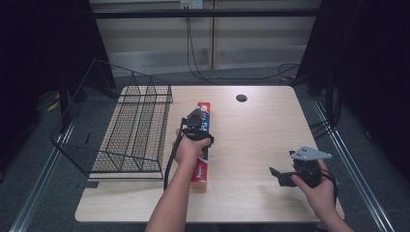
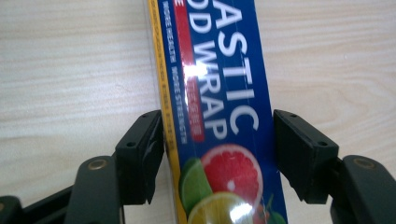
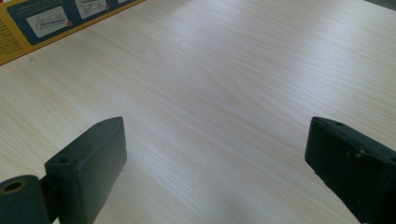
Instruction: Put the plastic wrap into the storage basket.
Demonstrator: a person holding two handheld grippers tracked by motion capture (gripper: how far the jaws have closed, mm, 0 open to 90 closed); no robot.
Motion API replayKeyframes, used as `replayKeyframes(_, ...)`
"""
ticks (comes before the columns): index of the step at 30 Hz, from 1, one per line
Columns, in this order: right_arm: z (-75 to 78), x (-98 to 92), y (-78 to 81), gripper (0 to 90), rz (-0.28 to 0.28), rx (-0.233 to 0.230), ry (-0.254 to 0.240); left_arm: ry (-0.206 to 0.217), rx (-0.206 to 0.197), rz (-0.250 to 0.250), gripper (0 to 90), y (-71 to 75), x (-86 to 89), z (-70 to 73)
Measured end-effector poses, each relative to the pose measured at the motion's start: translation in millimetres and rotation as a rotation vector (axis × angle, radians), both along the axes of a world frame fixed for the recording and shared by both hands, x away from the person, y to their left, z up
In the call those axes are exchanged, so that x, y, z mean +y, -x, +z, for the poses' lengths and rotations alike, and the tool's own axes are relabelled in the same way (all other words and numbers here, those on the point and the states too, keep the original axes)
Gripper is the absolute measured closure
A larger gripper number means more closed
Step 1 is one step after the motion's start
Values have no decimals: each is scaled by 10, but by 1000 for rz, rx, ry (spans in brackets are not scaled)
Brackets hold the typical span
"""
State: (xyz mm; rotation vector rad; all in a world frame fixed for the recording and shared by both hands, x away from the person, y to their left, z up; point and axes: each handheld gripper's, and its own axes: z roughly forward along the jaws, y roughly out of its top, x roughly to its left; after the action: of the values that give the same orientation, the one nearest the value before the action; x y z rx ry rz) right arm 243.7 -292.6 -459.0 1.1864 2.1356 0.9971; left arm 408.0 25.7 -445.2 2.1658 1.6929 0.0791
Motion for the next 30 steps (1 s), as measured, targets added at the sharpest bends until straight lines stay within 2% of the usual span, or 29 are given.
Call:
replayKeyframes(5,-3,-3,-4,52,5,1,-4,11,-10,14,351,-87,-23,-34)
replayKeyframes(10,1,-14,-5,52,-5,-3,-2,1,-12,18,342,-159,-41,-74)
replayKeyframes(12,-4,-11,-9,52,-3,-2,-5,3,0,21,307,-168,-54,-90)
replayKeyframes(13,-6,-9,-11,52,-3,-2,-3,5,20,27,286,-174,-67,-108)
replayKeyframes(14,-5,-7,-9,52,2,0,-4,-24,36,27,297,-192,-84,-141)
replayKeyframes(15,-6,-6,-10,52,6,-1,-4,-29,37,30,341,-193,-90,-145)
replayKeyframes(19,-5,-3,-6,52,6,1,-4,-43,52,39,389,-205,-89,-112)
replayKeyframes(21,-6,-2,-7,52,5,2,-4,-86,51,17,427,-208,-94,-62)
replayKeyframes(22,-5,-3,-7,52,6,1,-4,-95,68,-23,430,-209,-93,-50)
replayKeyframes(23,-3,-4,-6,52,6,1,-5,-99,75,-26,432,-204,-84,-33)
replayKeyframes(25,0,-8,-6,52,6,-3,-4,-81,94,-32,435,-200,-65,5)
replayKeyframes(30,-1,-12,-7,52,-1,-5,-3,-104,120,-81,437,-197,-45,163)
